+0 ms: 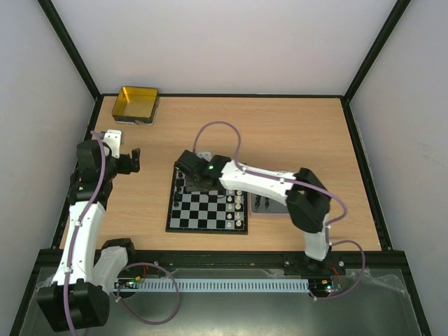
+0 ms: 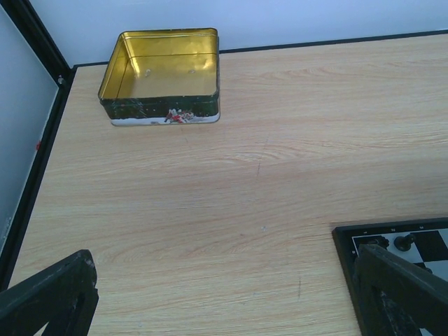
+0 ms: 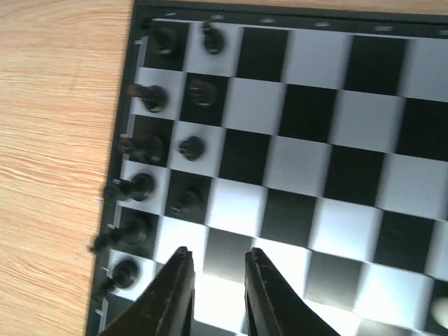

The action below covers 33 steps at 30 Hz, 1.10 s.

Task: Set up the chess pieces on the board
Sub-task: Place the chess piece on the chessboard, then pick up the chess piece from the storage box.

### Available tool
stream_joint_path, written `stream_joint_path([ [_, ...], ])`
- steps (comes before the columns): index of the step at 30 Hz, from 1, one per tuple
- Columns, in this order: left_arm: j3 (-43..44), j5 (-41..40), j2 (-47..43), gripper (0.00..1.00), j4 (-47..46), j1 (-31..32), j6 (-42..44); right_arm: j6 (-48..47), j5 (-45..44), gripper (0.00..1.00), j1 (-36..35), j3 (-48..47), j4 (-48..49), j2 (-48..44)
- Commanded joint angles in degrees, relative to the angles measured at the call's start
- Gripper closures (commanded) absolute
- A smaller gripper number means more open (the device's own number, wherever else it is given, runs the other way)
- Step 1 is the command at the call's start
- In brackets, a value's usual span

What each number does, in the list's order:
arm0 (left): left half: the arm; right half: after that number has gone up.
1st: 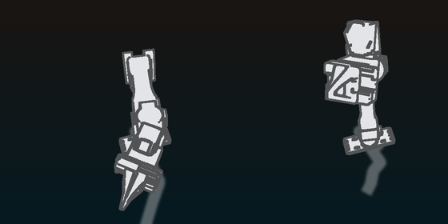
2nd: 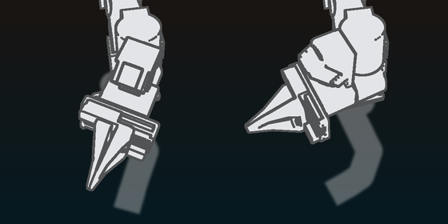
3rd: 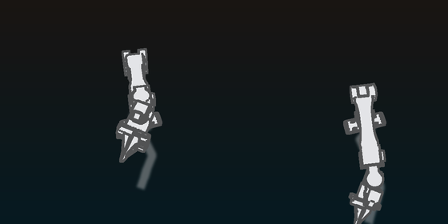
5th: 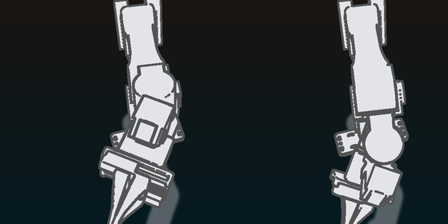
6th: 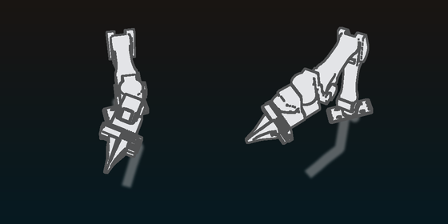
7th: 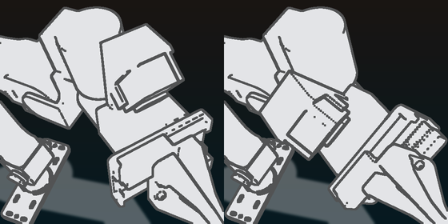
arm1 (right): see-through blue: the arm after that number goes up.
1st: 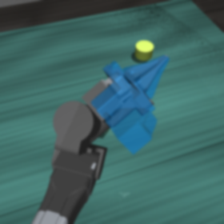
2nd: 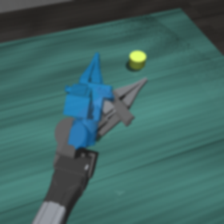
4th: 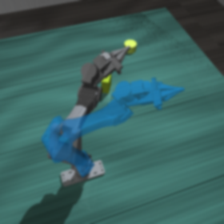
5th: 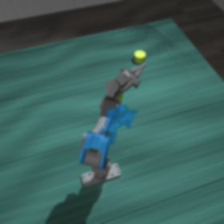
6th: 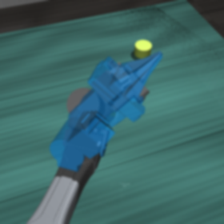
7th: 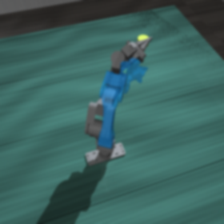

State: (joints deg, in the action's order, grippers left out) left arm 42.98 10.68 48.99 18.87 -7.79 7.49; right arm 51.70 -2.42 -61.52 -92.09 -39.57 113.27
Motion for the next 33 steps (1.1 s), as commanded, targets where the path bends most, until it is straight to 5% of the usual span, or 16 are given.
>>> stream_joint_path([
  [1,-1.0,1.6,-1.2,0.01,0.1,-0.3,0.5,3.5,-6.0,0.80,1.8,9.8,0.4,-10.8],
  [8,-0.8,3.0,-1.8,0.01,0.0,-0.3,0.7,9.6,-8.0,0.79,9.6,32.7,1.2,-28.5],
  [13,0.6,6.6,-1.6,0.01,1.9,-0.4,1.4,11.1,-8.3,0.79,14.9,40.4,0.2,-38.1],
  [33,11.8,22.6,-9.5,0.01,18.3,-1.3,9.8,10.8,-3.1,0.79,20.4,50.6,4.8,-40.6],
])
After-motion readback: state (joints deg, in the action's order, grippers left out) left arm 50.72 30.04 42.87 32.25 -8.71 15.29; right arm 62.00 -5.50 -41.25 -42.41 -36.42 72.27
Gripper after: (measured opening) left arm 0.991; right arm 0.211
